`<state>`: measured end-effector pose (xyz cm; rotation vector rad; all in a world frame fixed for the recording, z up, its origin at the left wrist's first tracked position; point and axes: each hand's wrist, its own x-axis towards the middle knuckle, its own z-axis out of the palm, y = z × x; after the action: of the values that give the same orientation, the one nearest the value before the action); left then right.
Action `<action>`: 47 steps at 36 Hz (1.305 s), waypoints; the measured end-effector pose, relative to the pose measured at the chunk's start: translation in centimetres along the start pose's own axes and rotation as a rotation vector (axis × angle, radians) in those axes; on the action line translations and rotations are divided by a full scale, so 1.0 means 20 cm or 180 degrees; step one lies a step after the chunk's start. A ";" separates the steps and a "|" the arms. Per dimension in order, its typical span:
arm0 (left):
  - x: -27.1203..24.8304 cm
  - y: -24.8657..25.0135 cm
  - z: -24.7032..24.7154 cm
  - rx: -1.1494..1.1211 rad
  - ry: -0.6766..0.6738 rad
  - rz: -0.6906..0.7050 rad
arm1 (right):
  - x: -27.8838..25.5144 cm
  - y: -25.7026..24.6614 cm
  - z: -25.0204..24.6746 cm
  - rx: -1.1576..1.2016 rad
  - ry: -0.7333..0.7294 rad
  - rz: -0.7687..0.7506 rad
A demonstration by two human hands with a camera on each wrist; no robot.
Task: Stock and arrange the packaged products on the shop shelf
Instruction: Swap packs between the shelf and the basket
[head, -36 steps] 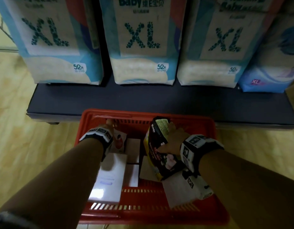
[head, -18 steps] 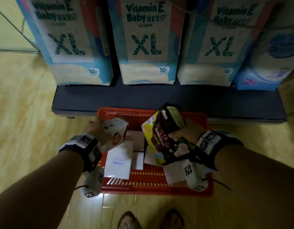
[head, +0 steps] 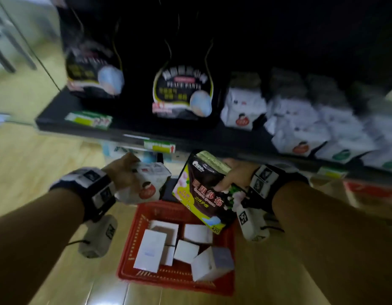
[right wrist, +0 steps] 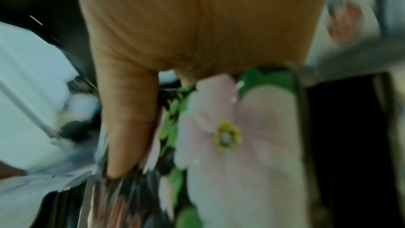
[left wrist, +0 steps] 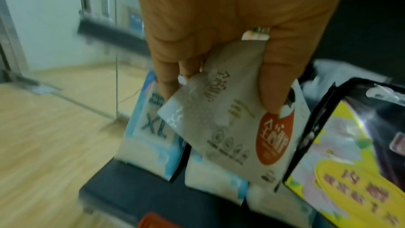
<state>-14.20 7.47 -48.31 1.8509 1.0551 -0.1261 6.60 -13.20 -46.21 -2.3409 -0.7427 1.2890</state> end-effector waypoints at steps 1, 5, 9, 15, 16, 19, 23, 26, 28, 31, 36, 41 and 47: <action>-0.07 0.10 -0.06 0.0064 -0.0074 0.0135 | -0.07 -0.07 -0.07 -0.0108 -0.0042 -0.0063; -0.35 0.44 -0.34 0.0315 -0.0084 0.0322 | -0.37 -0.37 -0.30 -0.0491 -0.0122 -0.0279; -0.64 0.73 -0.62 0.0585 0.0135 0.0663 | -0.71 -0.65 -0.51 -0.0997 0.0029 -0.0532; -1.02 1.04 -0.97 0.0167 0.0505 0.1023 | -1.14 -1.07 -0.79 -0.1320 0.0310 -0.1037; -1.06 1.09 -1.02 0.0044 0.0544 0.1088 | -1.20 -1.14 -0.83 -0.1366 0.0379 -0.1103; -1.18 1.20 -1.20 -0.0222 0.0650 0.1222 | -1.36 -1.34 -0.93 -0.1439 0.0572 -0.1251; -1.27 1.32 -1.44 -0.0247 0.0711 0.1244 | -1.47 -1.57 -1.00 -0.1387 0.0626 -0.1455; -1.29 1.37 -1.62 -0.0218 0.0867 0.1327 | -1.50 -1.75 -1.04 -0.1493 0.0877 -0.1510; -1.28 1.38 -1.74 -0.0134 0.0992 0.1346 | -1.50 -1.87 -1.05 -0.1462 0.0994 -0.1569; -1.24 1.38 -1.92 -0.0026 0.1076 0.1396 | -1.46 -2.04 -1.05 -0.1397 0.1186 -0.1665; -1.13 1.37 -2.26 -0.0058 0.1172 0.1501 | -1.35 -2.36 -1.03 -0.1345 0.1449 -0.1721; -1.00 1.32 -2.60 -0.0034 0.1509 0.1618 | -1.19 -2.66 -0.97 -0.1472 0.1691 -0.1742; -0.83 1.26 -2.86 -0.0238 0.1607 0.1712 | -0.95 -2.91 -0.90 -0.1755 0.1536 -0.1574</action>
<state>-26.14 37.84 7.56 2.0816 0.8280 0.7183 -2.05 20.42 7.26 -2.4693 -1.5112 0.3087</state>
